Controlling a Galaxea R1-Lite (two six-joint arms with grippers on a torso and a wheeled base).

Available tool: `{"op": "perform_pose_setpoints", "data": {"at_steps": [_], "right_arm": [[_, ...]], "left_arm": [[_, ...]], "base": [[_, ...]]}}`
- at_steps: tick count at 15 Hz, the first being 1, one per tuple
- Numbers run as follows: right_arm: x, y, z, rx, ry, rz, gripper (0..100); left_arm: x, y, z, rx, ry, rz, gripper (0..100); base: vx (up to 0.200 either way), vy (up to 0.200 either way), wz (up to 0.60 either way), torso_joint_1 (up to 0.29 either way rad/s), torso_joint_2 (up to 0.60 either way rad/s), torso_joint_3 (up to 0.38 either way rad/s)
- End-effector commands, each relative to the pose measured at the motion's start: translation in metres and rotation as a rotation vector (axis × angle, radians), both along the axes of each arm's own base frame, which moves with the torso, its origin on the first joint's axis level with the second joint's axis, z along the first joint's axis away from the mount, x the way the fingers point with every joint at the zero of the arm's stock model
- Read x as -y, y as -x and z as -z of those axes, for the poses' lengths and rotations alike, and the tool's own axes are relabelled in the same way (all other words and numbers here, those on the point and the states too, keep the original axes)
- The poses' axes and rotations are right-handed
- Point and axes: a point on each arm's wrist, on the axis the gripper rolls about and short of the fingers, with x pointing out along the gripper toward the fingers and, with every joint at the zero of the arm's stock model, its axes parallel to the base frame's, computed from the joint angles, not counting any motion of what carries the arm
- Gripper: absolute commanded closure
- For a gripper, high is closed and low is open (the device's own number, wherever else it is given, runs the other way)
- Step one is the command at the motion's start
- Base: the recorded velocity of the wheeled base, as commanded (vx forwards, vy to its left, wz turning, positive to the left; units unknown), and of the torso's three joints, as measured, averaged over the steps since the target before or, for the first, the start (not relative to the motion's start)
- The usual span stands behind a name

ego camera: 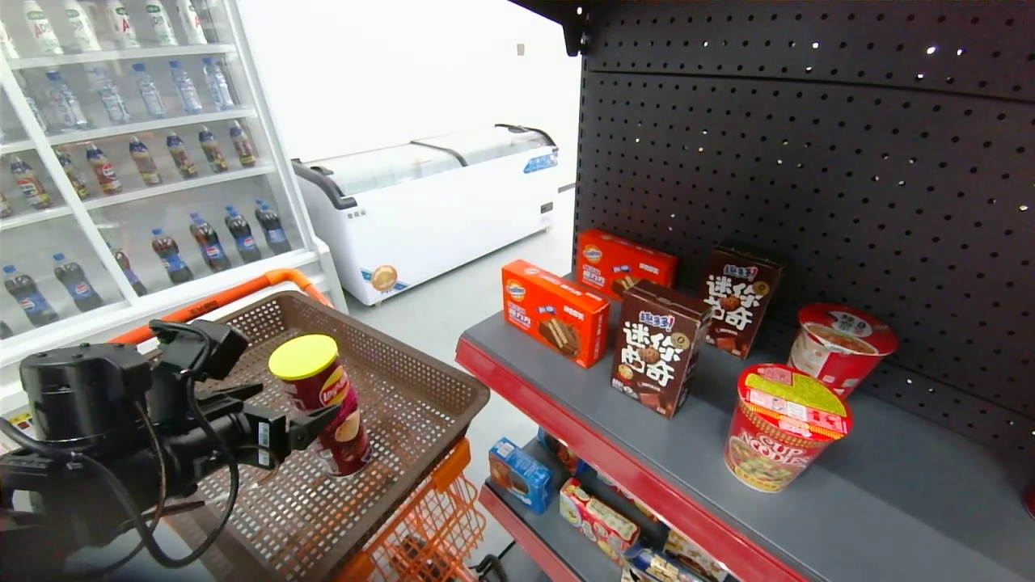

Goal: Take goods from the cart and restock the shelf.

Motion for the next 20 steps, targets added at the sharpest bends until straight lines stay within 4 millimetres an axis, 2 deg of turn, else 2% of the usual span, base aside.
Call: {"op": "perform_pose_setpoints", "data": {"at_steps": [1, 2, 5, 8, 15, 16, 20], "right_arm": [[0.0, 0.0, 0.0, 0.0, 0.0, 0.0, 0], [0.0, 0.0, 0.0, 0.0, 0.0, 0.0, 0], [0.0, 0.0, 0.0, 0.0, 0.0, 0.0, 0], [0.0, 0.0, 0.0, 0.0, 0.0, 0.0, 0], [0.0, 0.0, 0.0, 0.0, 0.0, 0.0, 0], [0.0, 0.0, 0.0, 0.0, 0.0, 0.0, 0], [0.0, 0.0, 0.0, 0.0, 0.0, 0.0, 0]], "left_arm": [[0.0, -0.014, 0.026, -0.075, -0.002, -0.004, 0], [0.0, -0.014, 0.027, -0.078, -0.002, -0.004, 0], [0.001, -0.033, 0.045, -0.047, -0.001, -0.003, 0], [0.0, -0.04, 0.056, -0.058, 0.0, -0.005, 0], [0.002, -0.052, 0.067, -0.003, -0.002, -0.001, 0], [0.002, -0.056, 0.066, 0.006, -0.003, -0.006, 100], [0.005, -0.053, 0.069, -0.051, -0.063, -0.116, 100]], "base": [[0.0, 0.0, 0.0, 0.0, 0.0, 0.0], [0.0, 0.0, 0.0, 0.0, 0.0, 0.0], [0.0, 0.0, 0.0, 0.0, 0.0, 0.0], [0.0, 0.0, 0.0, 0.0, 0.0, 0.0], [0.0, 0.0, 0.0, 0.0, 0.0, 0.0], [0.0, 0.0, 0.0, 0.0, 0.0, 0.0], [0.0, 0.0, 0.0, 0.0, 0.0, 0.0]]}}
